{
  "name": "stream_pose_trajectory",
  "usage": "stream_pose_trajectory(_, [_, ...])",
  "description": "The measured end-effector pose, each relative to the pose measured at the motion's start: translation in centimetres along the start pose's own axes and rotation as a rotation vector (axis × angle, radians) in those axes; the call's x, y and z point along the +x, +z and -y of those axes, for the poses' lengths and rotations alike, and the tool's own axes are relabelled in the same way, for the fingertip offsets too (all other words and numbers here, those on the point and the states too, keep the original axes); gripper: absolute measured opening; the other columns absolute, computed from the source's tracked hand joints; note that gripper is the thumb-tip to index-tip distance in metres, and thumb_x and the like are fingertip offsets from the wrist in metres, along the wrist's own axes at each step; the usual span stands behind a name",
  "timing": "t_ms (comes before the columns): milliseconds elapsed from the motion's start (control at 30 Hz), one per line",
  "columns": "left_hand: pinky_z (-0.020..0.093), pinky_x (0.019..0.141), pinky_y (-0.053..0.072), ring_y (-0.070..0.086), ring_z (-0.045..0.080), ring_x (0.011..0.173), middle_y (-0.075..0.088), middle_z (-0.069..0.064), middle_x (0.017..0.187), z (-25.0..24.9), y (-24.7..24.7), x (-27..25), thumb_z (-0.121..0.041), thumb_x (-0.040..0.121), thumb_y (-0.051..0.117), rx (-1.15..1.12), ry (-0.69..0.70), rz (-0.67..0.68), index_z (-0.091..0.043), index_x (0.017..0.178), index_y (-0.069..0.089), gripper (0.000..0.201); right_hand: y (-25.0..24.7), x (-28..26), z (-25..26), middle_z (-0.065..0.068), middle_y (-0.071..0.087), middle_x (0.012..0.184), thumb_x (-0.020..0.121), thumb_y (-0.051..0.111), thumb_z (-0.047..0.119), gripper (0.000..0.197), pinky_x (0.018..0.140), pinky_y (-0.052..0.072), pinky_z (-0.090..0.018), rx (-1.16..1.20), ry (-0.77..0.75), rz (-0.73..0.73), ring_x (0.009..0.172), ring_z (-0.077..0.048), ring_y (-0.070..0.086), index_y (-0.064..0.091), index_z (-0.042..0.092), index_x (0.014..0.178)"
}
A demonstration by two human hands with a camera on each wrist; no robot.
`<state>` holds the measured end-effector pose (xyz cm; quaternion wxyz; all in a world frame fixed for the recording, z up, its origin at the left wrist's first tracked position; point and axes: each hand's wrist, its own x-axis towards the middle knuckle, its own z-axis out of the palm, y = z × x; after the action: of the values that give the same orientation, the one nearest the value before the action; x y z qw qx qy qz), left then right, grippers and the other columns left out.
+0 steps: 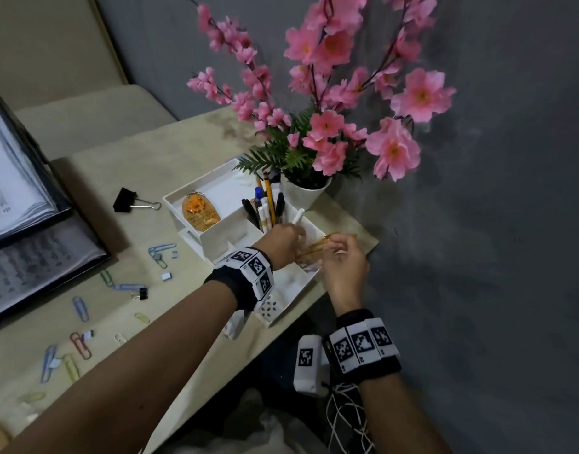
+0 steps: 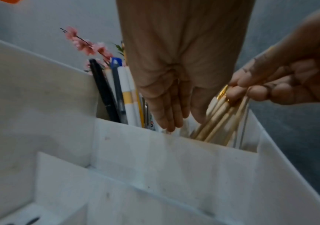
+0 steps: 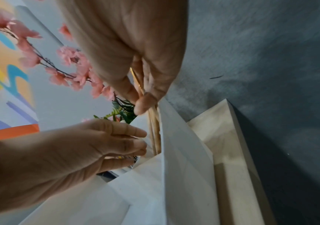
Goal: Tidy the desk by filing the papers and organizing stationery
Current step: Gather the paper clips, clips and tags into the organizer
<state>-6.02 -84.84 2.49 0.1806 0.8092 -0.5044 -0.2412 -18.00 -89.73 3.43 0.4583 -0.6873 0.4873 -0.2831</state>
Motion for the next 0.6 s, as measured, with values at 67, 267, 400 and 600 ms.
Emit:
stream_pose_trajectory(67, [0.028, 0.100, 0.037, 0.051, 0.029, 0.121, 0.056, 0.016, 0.128, 0.6, -0.6, -1.2, -0.002, 0.089, 0.049, -0.030, -0.015, -0.036, -0.003, 0.129, 0.050, 0.040, 0.0, -0.4, 0.8, -0.010, 0.060, 0.109, 0.081, 0.058, -0.004, 0.023, 0.078, 0.049, -0.013, -0.048, -0.106, -0.111, 0.095, -0.022, 0.060, 0.060, 0.006, 0.101])
stream_pose_trajectory(267, [0.024, 0.084, 0.042, 0.061, 0.026, 0.104, 0.067, 0.014, 0.110, 4.4, -3.0, -7.6, -0.014, 0.090, 0.055, -0.237, -0.185, -0.194, -0.005, 0.114, 0.062, 0.026, 2.7, -3.0, 4.9, -0.014, 0.059, 0.102, 0.079, 0.056, -0.004, 0.018, 0.077, 0.041, -0.029, -0.054, -0.420, -0.162, 0.086, -0.020, 0.053, 0.061, 0.001, 0.096])
stream_pose_trajectory(400, [0.021, 0.075, 0.040, 0.059, 0.018, 0.083, 0.065, 0.007, 0.086, 8.1, -3.9, -13.9, -0.015, 0.089, 0.055, -0.399, -0.364, -0.357, -0.008, 0.102, 0.067, 0.019, 7.9, -6.6, 6.4, -0.012, 0.063, 0.095, 0.083, 0.053, 0.000, 0.013, 0.075, 0.046, -0.033, -0.021, -0.520, 0.159, 0.082, -0.021, 0.055, 0.061, 0.003, 0.093])
stream_pose_trajectory(600, [0.023, 0.074, 0.041, 0.065, 0.018, 0.084, 0.068, 0.014, 0.093, 15.5, -3.1, -25.7, -0.010, 0.088, 0.054, -0.421, -0.736, -0.536, -0.005, 0.097, 0.067, 0.016, 15.8, -14.9, 5.3, -0.010, 0.066, 0.093, 0.083, 0.053, 0.009, 0.015, 0.079, 0.050, -0.036, -0.462, -0.669, 1.059, 0.086, -0.026, 0.059, 0.062, 0.009, 0.095])
